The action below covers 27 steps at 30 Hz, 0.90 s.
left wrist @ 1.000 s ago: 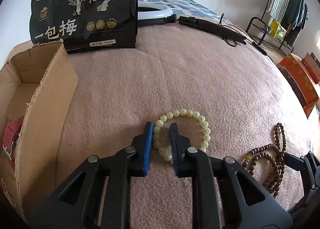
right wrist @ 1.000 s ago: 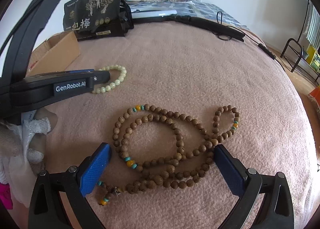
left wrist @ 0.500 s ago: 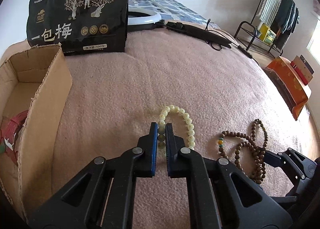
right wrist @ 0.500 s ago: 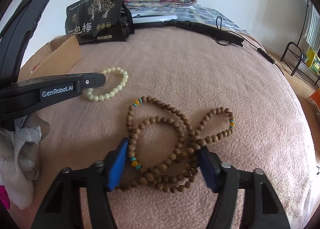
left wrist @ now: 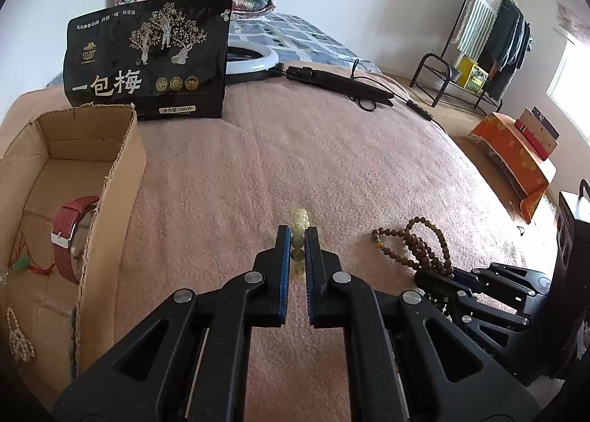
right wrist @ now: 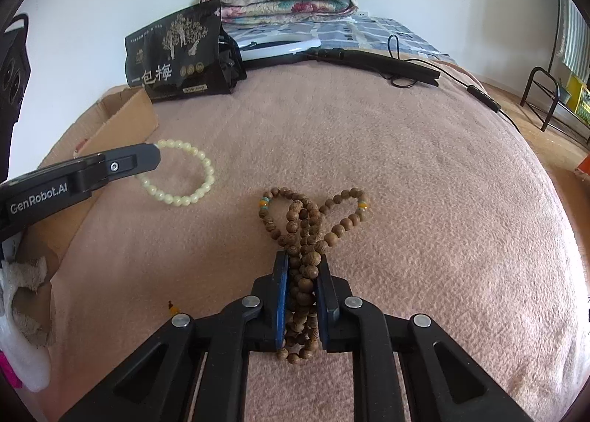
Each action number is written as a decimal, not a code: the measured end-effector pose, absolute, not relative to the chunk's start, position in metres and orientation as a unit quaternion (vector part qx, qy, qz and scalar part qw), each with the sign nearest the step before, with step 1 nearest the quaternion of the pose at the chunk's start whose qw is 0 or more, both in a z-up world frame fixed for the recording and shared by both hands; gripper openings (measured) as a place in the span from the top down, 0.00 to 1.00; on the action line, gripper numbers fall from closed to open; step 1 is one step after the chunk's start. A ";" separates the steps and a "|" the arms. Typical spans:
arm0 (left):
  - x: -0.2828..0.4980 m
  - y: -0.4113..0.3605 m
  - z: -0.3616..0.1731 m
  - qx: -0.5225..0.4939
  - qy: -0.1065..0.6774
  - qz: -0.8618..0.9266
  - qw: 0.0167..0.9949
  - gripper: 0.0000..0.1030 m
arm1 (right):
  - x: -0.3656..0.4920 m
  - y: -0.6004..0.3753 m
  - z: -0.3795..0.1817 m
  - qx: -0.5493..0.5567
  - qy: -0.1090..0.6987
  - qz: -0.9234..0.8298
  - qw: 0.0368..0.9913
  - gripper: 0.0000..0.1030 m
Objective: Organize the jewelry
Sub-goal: 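Lift the bracelet and mala in both tools and carry them over the box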
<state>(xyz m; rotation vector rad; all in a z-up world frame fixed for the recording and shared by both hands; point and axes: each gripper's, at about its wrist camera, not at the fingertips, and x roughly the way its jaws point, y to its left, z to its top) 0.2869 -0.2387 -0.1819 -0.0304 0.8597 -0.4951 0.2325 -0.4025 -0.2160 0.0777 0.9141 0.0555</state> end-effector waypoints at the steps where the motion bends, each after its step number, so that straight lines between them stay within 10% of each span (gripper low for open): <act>1: 0.284 -0.237 -0.179 -0.015 0.410 -0.239 0.880 0.95 | 0.231 -0.403 -0.214 0.038 0.439 0.027 0.897 0.89; 27: 0.208 -0.166 -0.087 -0.034 0.349 -0.238 0.906 0.95 | 0.176 -0.385 -0.093 0.020 0.369 0.049 0.928 0.89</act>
